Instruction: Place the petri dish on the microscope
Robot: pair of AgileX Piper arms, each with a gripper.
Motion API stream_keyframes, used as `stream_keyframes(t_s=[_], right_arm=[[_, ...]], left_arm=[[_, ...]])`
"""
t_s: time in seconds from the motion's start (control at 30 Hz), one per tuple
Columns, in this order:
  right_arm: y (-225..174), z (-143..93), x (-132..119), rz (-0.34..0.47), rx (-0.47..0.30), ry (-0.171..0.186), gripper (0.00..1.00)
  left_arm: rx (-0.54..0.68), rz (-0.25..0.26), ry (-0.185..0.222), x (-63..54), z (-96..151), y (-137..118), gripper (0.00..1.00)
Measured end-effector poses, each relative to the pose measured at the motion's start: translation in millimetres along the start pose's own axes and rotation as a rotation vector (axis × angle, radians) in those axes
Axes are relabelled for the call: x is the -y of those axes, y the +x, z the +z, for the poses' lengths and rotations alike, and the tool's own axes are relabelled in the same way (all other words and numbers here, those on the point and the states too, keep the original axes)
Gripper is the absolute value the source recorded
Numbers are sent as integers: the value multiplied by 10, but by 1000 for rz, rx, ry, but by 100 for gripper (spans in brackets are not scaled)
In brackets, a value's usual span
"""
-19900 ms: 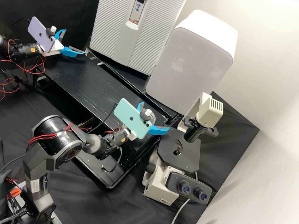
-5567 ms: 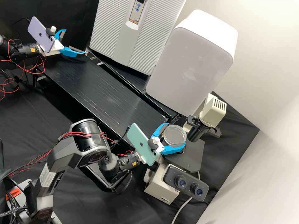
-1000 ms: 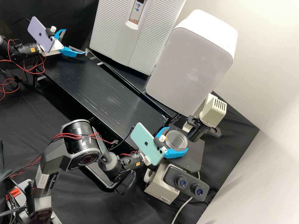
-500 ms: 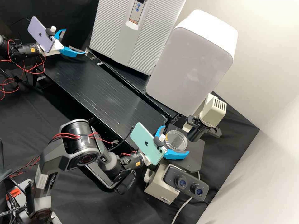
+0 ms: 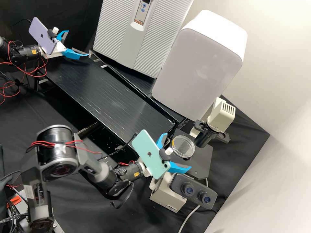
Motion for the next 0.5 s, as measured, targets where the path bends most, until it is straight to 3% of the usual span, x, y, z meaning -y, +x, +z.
stream_keyframes(t_s=[0.23, 0.5], right_arm=[[-265, -77, -77, 4, -43, 60, 100], [-560, -208, -70, 53, -126, 66, 100]], left_arm=[[0, 0, 0, 0, 0, 0, 100], [0, 0, 0, 0, 0, 0, 100]])
